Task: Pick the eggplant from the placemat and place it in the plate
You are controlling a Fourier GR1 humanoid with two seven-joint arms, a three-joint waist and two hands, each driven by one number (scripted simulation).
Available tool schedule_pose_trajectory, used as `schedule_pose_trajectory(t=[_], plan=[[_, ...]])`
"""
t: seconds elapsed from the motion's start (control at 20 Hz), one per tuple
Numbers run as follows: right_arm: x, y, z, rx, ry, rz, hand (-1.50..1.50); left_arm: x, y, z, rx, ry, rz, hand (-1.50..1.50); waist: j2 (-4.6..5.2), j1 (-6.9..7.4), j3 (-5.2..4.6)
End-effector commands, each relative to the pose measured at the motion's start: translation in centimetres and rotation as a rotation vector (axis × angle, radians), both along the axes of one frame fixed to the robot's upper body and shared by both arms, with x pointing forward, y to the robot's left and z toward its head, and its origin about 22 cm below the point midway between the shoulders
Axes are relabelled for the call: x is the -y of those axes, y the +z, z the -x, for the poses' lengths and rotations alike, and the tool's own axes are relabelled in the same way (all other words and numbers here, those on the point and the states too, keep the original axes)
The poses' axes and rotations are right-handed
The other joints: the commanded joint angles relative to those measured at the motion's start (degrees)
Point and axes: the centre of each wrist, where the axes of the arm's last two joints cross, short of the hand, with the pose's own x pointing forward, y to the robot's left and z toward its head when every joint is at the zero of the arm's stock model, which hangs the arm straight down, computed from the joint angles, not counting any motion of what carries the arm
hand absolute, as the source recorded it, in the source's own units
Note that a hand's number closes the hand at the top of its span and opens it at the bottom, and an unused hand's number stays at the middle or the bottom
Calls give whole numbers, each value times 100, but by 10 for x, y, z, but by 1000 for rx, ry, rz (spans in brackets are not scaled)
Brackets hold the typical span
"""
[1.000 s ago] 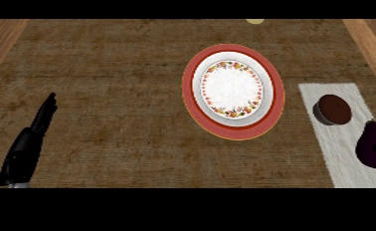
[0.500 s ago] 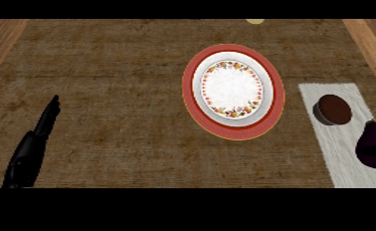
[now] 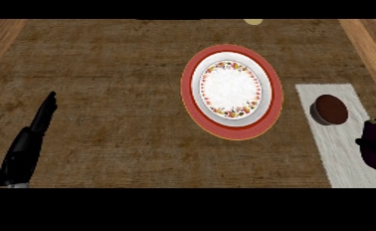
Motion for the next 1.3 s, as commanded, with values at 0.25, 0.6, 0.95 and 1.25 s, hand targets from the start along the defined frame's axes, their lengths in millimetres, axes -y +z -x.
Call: schedule_pose_trajectory(t=[0.25, 0.6, 0.95, 1.25], plan=[[-7, -10, -7, 33, 19, 29, 150, 13, -5, -17, 11, -13, 2, 0, 28, 7, 61], [-37, 70, -64, 156, 700, 370, 150, 23, -3, -14, 29, -116, 8, 0, 205, 796, 89], [-35, 117, -90, 399, 1015, 641, 150, 23, -1, -23, 41, -117, 4, 0, 264, 759, 114], [-9, 148, -105, 741, 998, 722, 150, 20, 3, -24, 29, -103, 4, 0, 215, 629, 118]])
